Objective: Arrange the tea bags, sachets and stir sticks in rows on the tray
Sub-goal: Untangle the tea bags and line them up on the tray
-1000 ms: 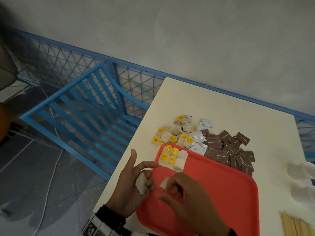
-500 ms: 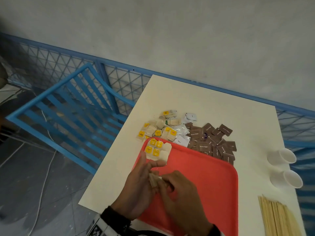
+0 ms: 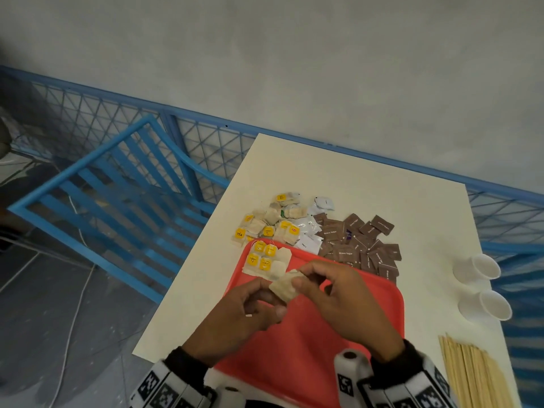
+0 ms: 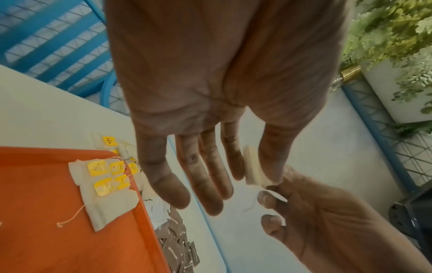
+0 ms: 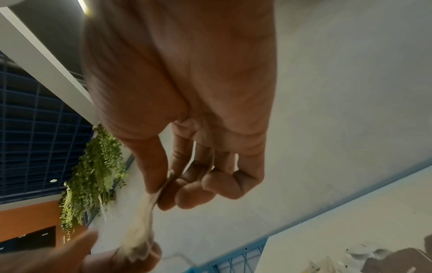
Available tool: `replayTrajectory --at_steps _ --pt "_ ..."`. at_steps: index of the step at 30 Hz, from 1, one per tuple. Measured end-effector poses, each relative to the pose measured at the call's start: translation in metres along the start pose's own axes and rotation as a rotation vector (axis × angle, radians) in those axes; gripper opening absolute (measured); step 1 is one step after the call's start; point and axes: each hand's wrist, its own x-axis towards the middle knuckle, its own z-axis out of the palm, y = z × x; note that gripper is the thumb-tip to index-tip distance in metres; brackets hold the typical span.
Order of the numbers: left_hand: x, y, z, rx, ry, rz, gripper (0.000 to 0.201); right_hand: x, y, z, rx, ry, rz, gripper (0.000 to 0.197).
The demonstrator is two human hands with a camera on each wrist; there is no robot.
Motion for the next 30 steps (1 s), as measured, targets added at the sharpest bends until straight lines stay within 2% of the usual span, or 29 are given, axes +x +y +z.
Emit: replayTrajectory --at_steps 3,4,7,10,15,19,23,26,30 --pt "0.008 0.005 -0.006 -0.046 0.040 0.002 0.041 0.011 0.002 0.001 -0.079 0.003 -0.012 0.005" --pt "0.013 0.007 -0.008 -0.042 0.051 0.011 0.042 0.015 0.002 0.001 -0.106 -0.005 -0.014 0.006" --pt "0.030 0.015 -0.013 0.010 0.083 0.038 0.026 0.028 0.002 0.003 -0.120 -0.016 -0.006 0.006" --pt "0.046 0.020 -0.018 0.036 0.117 0.055 0.015 0.042 0.003 0.006 -0.041 0.046 0.058 0.003" --pt "0.058 0.031 -0.023 -0.077 0.182 0.076 0.023 0.055 0.002 0.007 0.071 0.138 0.103 0.007" --pt "0.067 0.034 -0.026 -0.005 0.142 0.018 0.012 0.066 0.003 0.004 0.215 0.187 0.160 0.007" --pt "0.074 0.037 -0.031 -0.075 0.172 0.016 0.011 0.074 0.001 0.002 0.374 0.241 0.219 0.011" --pt "0.077 0.037 -0.032 -0.126 0.184 0.014 0.010 0.076 0.002 0.003 0.409 0.205 0.230 0.014" --pt "0.078 0.038 -0.032 -0.118 0.124 -0.003 0.017 0.076 0.008 0.009 0.372 0.172 0.221 0.012"
